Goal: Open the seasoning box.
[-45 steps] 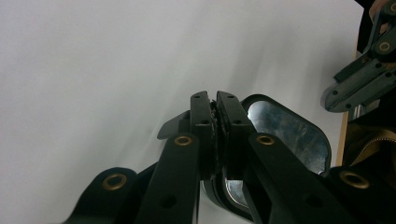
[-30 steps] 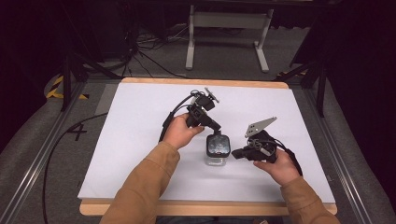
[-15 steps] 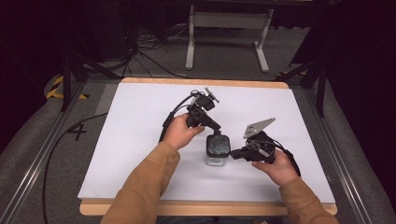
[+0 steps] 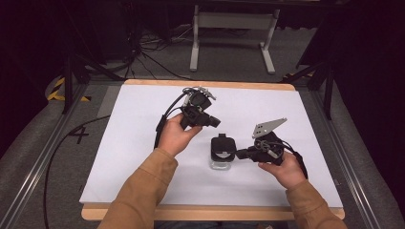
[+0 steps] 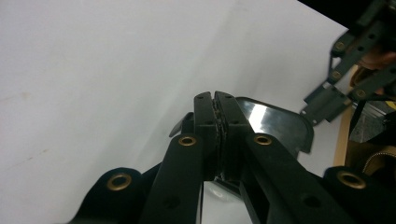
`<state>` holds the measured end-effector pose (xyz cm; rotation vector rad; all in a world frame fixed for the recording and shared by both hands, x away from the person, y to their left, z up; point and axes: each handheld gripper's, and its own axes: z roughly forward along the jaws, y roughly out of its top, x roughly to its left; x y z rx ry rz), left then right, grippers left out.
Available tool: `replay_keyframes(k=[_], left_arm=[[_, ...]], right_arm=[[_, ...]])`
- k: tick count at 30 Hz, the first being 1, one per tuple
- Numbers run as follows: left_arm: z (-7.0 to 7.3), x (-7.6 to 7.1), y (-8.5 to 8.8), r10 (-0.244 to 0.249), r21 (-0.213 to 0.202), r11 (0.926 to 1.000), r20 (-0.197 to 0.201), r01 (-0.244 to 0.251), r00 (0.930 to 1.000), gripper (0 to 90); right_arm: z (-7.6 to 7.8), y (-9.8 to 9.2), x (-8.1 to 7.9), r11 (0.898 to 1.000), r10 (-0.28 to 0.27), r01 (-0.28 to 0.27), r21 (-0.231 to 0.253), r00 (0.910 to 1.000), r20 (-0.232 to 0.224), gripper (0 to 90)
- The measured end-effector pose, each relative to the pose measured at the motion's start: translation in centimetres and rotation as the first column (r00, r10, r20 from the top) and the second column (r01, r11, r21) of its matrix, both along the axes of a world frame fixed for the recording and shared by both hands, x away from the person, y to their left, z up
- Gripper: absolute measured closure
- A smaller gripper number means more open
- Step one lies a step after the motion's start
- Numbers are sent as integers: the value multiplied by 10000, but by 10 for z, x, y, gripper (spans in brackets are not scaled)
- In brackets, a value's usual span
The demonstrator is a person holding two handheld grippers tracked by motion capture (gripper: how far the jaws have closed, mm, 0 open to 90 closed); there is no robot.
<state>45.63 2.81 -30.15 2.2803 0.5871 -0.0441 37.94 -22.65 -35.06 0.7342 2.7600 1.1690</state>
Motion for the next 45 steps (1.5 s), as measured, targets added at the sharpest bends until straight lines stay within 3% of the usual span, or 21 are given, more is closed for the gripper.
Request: replay_keyframes(k=[6, 10, 15, 20, 25, 27, 28, 30, 33, 38, 42, 45], left_arm=[[15, -30, 15, -64, -124, 9999, 359, 69, 9993, 892], [18, -43, 20, -172, -71, 9998, 508, 176, 9986, 892], [15, -65, 25, -231, -251, 9994, 590, 246, 9980, 892], [8, -78, 26, -390, -187, 9990, 599, 401, 9974, 892], [-6, -84, 29, -476, -555, 9972, 442, 500, 9979, 892], [-14, -84, 27, -461, -424, 9979, 495, 482, 9977, 891], [-20, -83, 25, -462, -523, 9974, 513, 489, 9976, 888], [-32, -80, 22, -523, -1022, 9933, 179, 538, 9985, 884], [-42, -78, 17, -341, -1121, 9931, 170, 358, 9993, 894], [-56, -75, 14, -89, -1687, 9856, 275, 134, 9996, 896], [-65, -76, 10, 166, -1599, 9871, 535, -79, 9984, 896], [-70, -75, 7, 289, -1514, 9882, 481, -213, 9984, 896]], right_arm=[[8, 0, 2, 9991, -27, 18, 428, 9998, 217, 900], [11, 1, 3, 9982, -72, 47, 596, 9991, 411, 899], [14, 3, 6, 9972, -161, 112, 741, 9977, 655, 900], [17, 5, 9, 9951, -242, 160, 978, 9962, 838, 900], [19, 6, 12, 9935, -399, 291, 1098, 9944, 978, 899], [19, 6, 13, 9928, -463, 340, 1147, 9933, 1060, 900], [19, 5, 14, 9921, -541, 413, 1183, 9927, 1074, 899], [20, 6, 15, 9908, -576, 434, 1279, 9923, 1095, 899], [20, 8, 16, 9902, -634, 476, 1312, 9909, 1188, 899], [19, 10, 19, 9890, -698, 523, 1384, 9896, 1255, 899], [19, 10, 23, 9857, -825, 622, 1569, 9886, 1262, 899], [19, 10, 26, 9831, -935, 705, 1692, 9868, 1323, 899]])
